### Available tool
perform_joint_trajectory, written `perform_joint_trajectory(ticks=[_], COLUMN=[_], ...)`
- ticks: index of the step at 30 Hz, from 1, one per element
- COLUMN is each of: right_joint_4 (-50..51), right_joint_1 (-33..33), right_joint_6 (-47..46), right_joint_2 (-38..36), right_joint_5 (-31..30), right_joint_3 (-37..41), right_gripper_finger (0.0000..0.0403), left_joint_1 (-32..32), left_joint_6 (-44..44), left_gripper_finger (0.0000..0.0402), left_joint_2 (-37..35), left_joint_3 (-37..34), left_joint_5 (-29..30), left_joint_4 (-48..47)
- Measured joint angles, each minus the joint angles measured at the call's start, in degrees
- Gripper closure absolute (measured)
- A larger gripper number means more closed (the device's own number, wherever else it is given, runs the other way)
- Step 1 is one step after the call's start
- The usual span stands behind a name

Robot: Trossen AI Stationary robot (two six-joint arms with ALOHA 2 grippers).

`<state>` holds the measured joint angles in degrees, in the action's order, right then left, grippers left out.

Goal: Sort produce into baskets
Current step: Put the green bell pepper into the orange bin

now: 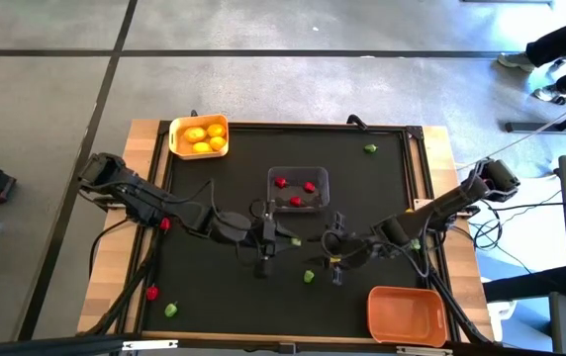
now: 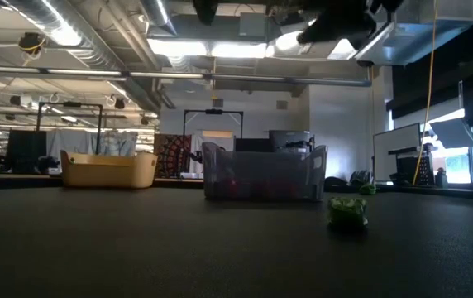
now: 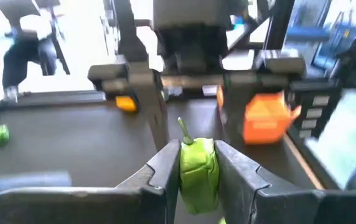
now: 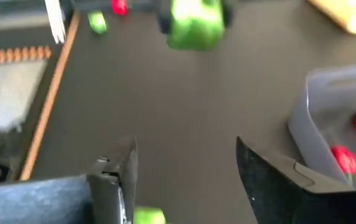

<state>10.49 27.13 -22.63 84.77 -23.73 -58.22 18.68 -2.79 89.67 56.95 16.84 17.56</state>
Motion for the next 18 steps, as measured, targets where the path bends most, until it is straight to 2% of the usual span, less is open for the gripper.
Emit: perform_joint_trajectory(ticks=[5,13,18], right_joint_4=[-10.42,-23.97,-27.83], right_joint_1=[1.17,0.97,0.96], right_joint_6=[0.94,6.94,9.61], right_joint_2=[0.0,0.0,0.0], right_joint_5=[-5.31,-6.6,-6.93], right_joint_3=[2.33,3.07,3.07], right_gripper_finger=[0.021,0.0239,0.0257], left_joint_1=[0.02,-0.02,-0.29], left_joint_6=[3.18,4.73,5.0], left_gripper_finger=[0.0318,0.0318,0.0318], left_joint_2=[0.0,0.0,0.0], left_joint_3=[0.0,0.0,0.0], left_joint_5=[-0.04,-0.04,-0.22], left_joint_4=[5.52,8.83,8.9])
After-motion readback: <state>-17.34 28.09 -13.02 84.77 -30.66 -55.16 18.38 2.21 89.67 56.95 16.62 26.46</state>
